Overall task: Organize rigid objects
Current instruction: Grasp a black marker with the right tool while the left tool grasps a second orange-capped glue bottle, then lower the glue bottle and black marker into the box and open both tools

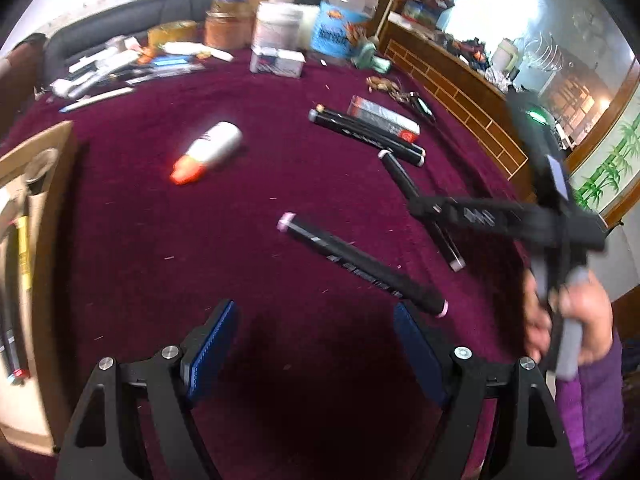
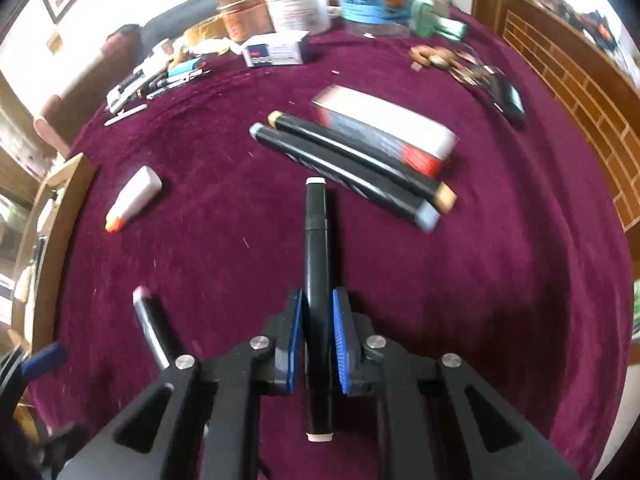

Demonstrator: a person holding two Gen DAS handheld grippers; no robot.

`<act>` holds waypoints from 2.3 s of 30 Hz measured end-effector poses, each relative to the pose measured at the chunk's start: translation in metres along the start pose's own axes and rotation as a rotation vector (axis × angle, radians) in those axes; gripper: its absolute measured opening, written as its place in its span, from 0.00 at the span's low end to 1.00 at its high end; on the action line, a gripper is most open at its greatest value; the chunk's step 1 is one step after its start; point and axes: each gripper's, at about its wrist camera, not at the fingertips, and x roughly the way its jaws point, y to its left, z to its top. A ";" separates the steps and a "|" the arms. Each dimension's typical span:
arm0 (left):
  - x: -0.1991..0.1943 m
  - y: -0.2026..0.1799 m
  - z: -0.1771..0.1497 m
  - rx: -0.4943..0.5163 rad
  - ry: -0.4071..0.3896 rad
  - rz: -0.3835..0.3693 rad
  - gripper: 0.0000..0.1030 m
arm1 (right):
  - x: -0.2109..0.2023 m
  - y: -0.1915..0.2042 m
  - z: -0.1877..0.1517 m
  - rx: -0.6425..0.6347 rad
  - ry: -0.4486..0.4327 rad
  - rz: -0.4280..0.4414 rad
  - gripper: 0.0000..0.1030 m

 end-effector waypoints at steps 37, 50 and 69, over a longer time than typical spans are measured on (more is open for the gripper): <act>-0.032 0.086 0.045 -0.054 -0.178 -0.002 0.28 | -0.029 0.008 -0.020 0.069 -0.152 0.202 0.14; -0.141 0.155 -0.030 -0.190 -0.319 -0.034 0.28 | -0.047 0.135 -0.008 -0.120 -0.121 0.377 0.14; -0.136 0.277 -0.083 -0.463 -0.227 0.053 0.28 | 0.033 0.363 0.005 -0.247 0.187 0.651 0.14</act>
